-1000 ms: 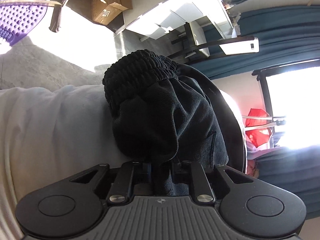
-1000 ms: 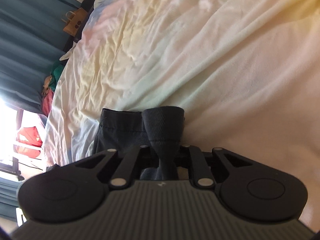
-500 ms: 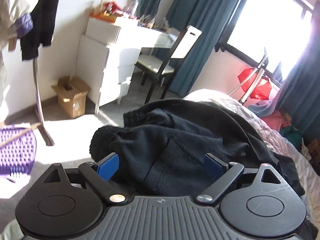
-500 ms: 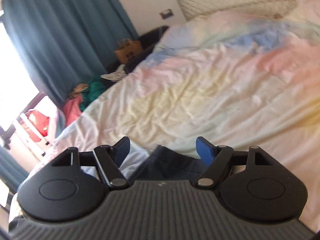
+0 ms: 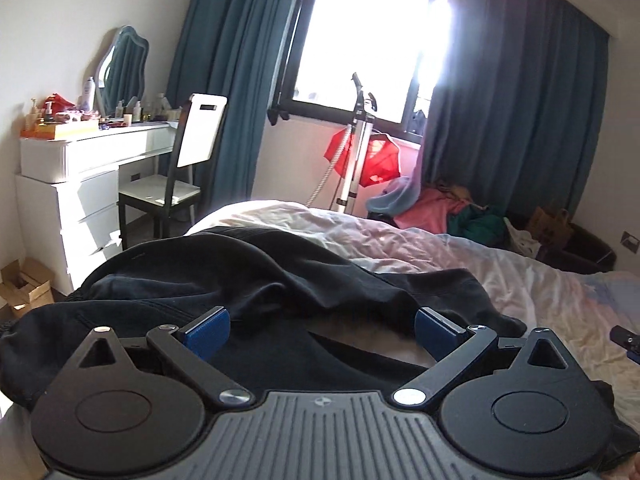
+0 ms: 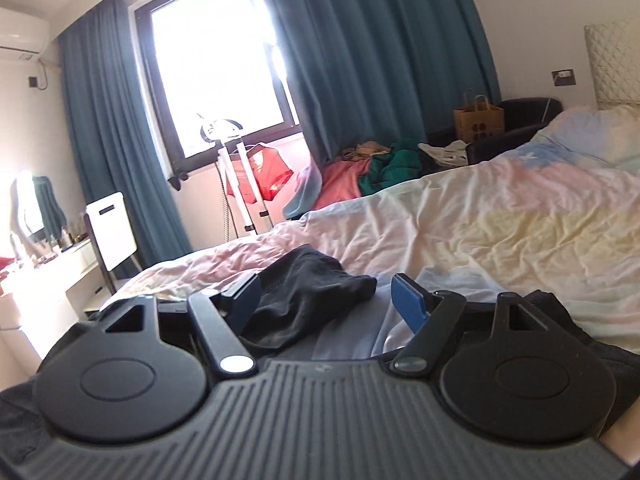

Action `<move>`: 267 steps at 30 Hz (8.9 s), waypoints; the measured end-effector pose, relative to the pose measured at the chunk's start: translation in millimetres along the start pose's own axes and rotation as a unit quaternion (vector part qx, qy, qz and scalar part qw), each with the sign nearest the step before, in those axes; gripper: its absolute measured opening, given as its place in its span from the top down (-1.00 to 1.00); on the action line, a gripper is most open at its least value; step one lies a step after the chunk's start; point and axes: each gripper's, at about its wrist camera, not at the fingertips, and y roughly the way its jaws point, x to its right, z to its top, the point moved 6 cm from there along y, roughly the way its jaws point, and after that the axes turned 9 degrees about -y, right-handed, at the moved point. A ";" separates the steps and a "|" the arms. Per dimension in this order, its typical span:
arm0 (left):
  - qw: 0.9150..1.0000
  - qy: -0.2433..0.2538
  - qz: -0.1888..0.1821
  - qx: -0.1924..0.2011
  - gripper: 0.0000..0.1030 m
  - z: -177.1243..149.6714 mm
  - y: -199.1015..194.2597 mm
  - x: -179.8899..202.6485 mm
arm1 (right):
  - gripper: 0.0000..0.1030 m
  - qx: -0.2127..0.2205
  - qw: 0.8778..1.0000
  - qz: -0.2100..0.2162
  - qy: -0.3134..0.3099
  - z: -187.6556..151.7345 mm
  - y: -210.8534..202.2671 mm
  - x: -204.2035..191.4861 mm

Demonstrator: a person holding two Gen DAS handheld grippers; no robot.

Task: Fold clothes

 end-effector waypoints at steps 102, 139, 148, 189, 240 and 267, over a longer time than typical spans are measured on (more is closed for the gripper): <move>0.994 0.094 -0.051 -0.040 -0.99 -91.7 52.8 12.6 | -0.63 -0.127 0.991 0.020 -0.030 -38.0 -7.8 -6.2; 0.825 -0.537 0.141 -0.105 -0.67 -71.6 3.0 -323.9 | -0.63 -0.066 0.948 -0.163 0.266 -46.1 -49.2 179.7; 0.806 -0.588 -0.059 -0.029 -0.66 -62.2 -12.3 -315.7 | -0.67 -0.093 0.845 -0.259 0.458 -116.8 -67.9 248.8; 0.877 -0.477 -0.050 0.007 0.87 53.2 1.9 -280.7 | 0.90 -0.029 0.899 -0.174 0.401 -3.7 21.3 231.9; 0.854 -0.517 -0.010 -0.064 -0.83 -3.0 245.6 -276.5 | -0.49 -0.099 0.849 0.008 0.519 -111.1 193.6 200.2; 0.855 -0.514 -0.047 0.054 0.74 27.3 167.2 -307.8 | 0.79 -0.064 0.925 -0.054 0.371 -64.5 143.3 199.3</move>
